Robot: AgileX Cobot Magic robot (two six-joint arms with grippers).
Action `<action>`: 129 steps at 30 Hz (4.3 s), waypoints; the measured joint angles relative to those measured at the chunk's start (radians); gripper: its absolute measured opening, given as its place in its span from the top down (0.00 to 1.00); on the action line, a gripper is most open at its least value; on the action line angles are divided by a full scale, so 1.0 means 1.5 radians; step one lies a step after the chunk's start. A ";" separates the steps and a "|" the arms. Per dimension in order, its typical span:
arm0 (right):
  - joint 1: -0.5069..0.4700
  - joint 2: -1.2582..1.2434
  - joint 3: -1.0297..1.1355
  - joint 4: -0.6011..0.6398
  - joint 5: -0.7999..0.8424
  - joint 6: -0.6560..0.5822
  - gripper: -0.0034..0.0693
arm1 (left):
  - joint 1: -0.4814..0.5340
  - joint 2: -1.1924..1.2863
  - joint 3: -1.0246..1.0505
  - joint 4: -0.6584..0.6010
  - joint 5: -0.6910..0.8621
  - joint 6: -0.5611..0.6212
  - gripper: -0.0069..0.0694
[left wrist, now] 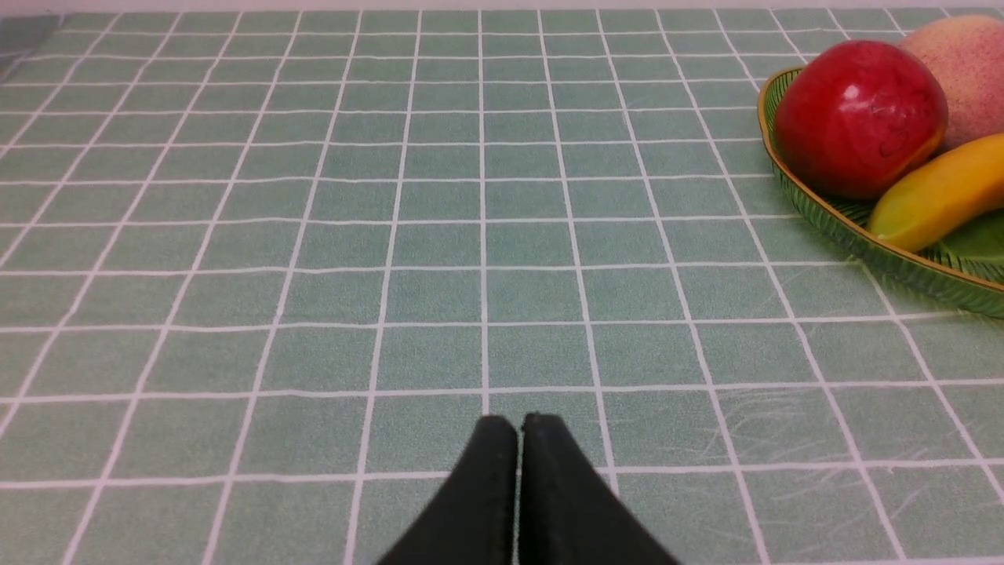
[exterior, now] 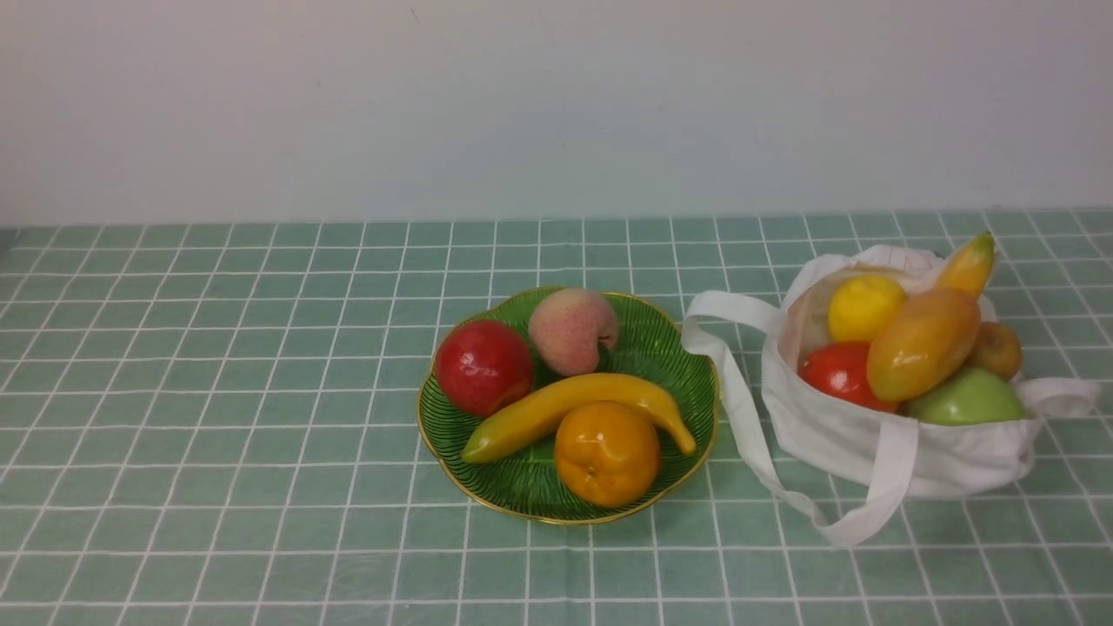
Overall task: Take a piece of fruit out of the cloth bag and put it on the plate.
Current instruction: Use the right arm to grab a mango from the bag, then use the right arm to put the mango into the empty plate on the left
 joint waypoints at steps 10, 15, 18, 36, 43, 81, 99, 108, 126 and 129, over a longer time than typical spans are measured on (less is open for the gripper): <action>0.000 0.000 0.000 0.000 0.000 0.000 0.97 | 0.000 0.000 0.000 0.000 0.000 0.000 0.92; 0.000 0.000 0.000 0.000 0.000 0.000 0.97 | 0.000 0.000 0.000 0.000 0.000 0.000 0.92; 0.000 0.000 0.000 0.006 0.000 0.007 0.97 | 0.000 0.000 0.000 0.000 0.000 0.000 0.92; 0.000 0.000 -0.012 0.444 -0.005 0.153 0.97 | 0.000 0.000 0.000 0.000 0.000 0.000 0.92; 0.000 0.130 -0.223 0.310 0.090 0.059 0.97 | 0.000 0.000 0.000 0.000 0.000 0.000 0.92; 0.001 1.090 -0.753 -0.117 0.221 0.517 0.03 | 0.000 0.000 0.000 0.000 0.000 0.000 0.92; 0.001 1.116 -0.754 -0.122 0.152 0.513 0.35 | 0.000 0.000 0.000 0.000 0.000 0.000 0.92; 0.001 1.082 -0.760 -0.106 0.157 0.471 0.35 | 0.000 0.000 0.000 0.000 0.000 0.000 0.92; 0.121 0.940 -0.760 0.125 0.071 0.174 0.35 | 0.000 0.000 0.000 0.000 0.000 0.000 0.92; 0.179 0.980 -0.761 0.211 0.037 0.079 0.35 | 0.000 0.000 0.000 0.000 0.000 0.000 0.92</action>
